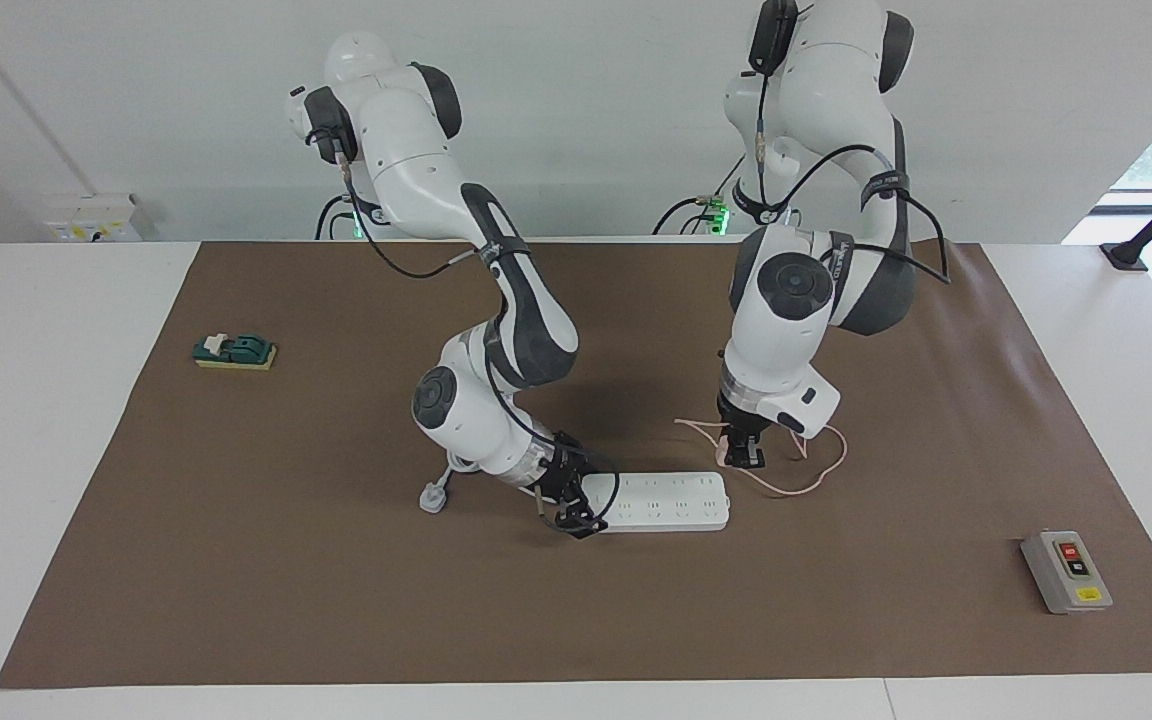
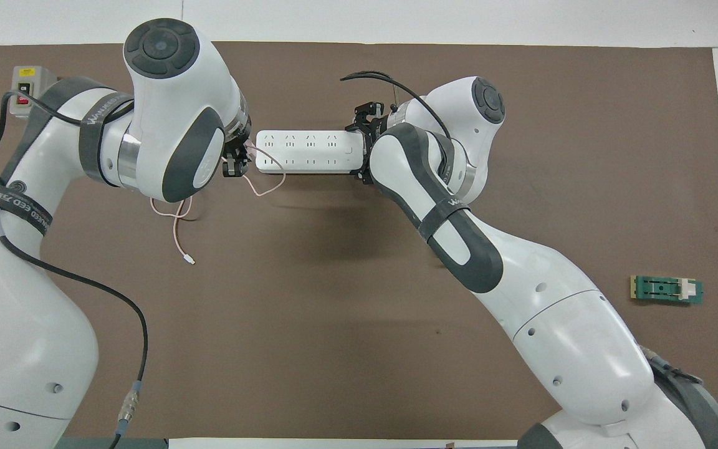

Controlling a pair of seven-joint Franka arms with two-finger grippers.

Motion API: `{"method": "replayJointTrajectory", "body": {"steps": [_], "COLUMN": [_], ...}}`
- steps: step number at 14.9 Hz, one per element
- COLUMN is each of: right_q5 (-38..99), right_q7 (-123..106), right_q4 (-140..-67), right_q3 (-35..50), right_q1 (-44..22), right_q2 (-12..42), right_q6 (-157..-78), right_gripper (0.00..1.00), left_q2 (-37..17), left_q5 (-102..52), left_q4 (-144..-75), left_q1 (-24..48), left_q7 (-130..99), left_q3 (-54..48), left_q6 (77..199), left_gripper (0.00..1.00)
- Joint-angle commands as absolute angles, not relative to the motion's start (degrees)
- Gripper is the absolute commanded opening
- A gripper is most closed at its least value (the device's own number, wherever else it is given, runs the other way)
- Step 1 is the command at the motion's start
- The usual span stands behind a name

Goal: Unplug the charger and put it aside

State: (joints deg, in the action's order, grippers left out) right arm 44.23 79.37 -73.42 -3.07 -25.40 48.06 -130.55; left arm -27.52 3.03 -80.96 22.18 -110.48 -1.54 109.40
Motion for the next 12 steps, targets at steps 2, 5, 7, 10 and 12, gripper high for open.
{"method": "replayJointTrajectory", "body": {"steps": [2,5,7,10,12], "right_q5": [44.7,44.1,43.3,37.4,33.2], "right_q7": [79.2,79.3,79.3,79.2,79.2], "right_q4": [-70.7,-70.7,-70.7,-73.2,-78.0], "right_q3": [-2.9,-3.0,-3.2,-3.4,-4.4], "right_q1": [-25.0,-25.1,-25.4,-25.2,-24.8], "right_q2": [50.0,49.4,47.7,43.0,37.0], "right_q6": [-131.4,-131.1,-130.9,-127.6,-125.3], "right_gripper": [1.00,1.00,1.00,1.00,1.00], "left_q2": [-26.8,-24.5,-21.6,-17.7,-15.8], "left_q5": [3.2,3.1,3.0,3.0,3.0], "left_q4": [-81.8,-85.3,-88.2,-93.1,-96.8], "left_q1": [21.5,21.6,20.8,19.9,18.1], "left_q7": [-99.9,-90.8,-82.5,-70.9,-60.3], "left_q3": [-1.2,-1.2,-1.3,-1.2,-1.3], "left_q6": [108.7,108.8,108.8,108.9,109.0], "left_gripper": [0.00,0.00,0.00,0.00,0.00]}}
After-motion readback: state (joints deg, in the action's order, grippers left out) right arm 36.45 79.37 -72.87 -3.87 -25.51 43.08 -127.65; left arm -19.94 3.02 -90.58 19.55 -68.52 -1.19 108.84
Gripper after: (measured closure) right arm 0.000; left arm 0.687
